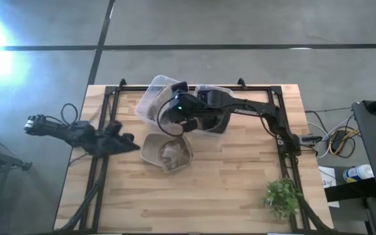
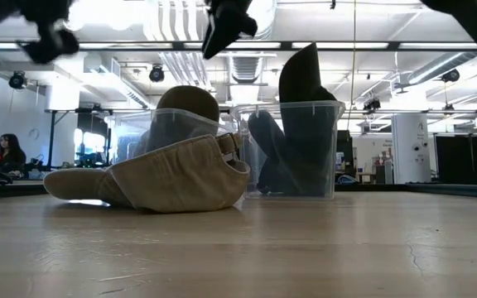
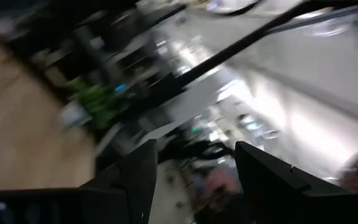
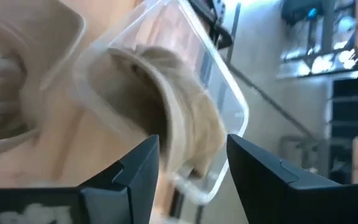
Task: Pick & Place hat
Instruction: Put the brown cap into the left transparent bin
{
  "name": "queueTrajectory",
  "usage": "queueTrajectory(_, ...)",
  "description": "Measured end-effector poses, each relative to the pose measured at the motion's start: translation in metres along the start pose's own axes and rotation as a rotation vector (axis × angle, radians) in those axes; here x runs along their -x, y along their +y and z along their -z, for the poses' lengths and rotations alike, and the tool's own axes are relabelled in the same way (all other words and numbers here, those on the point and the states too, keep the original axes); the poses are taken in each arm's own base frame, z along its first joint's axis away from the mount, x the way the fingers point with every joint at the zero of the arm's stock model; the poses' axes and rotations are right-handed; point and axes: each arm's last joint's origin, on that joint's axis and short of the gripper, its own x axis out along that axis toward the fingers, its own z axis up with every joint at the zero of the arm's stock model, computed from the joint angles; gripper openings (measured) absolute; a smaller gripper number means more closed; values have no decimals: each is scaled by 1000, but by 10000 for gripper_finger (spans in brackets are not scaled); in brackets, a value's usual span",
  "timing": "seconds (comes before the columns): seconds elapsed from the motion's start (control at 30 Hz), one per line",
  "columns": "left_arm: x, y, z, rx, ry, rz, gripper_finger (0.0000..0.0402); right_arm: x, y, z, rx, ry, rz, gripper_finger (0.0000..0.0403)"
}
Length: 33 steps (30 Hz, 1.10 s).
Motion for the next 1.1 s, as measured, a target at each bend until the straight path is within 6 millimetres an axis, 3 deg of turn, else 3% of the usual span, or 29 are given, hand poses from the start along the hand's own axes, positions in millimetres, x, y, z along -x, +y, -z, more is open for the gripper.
queueTrajectory(0.2,-3,24,17,-70,202,-218,209,48,21,-2,-69,0,-117,183)
queueTrajectory(0.47,-12,30,39,-170,617,-270,209,73,70,-1,33,156,-260,183)
queueTrajectory(0.7,-26,33,43,-158,634,-246,209,72,104,-4,-66,226,-315,183)
queueTrajectory(0.9,-39,24,38,-169,534,-105,209,68,135,-9,-285,263,-414,183)
queueTrajectory(1.1,-41,29,42,-283,579,-119,209,54,172,-17,-480,224,-448,183)
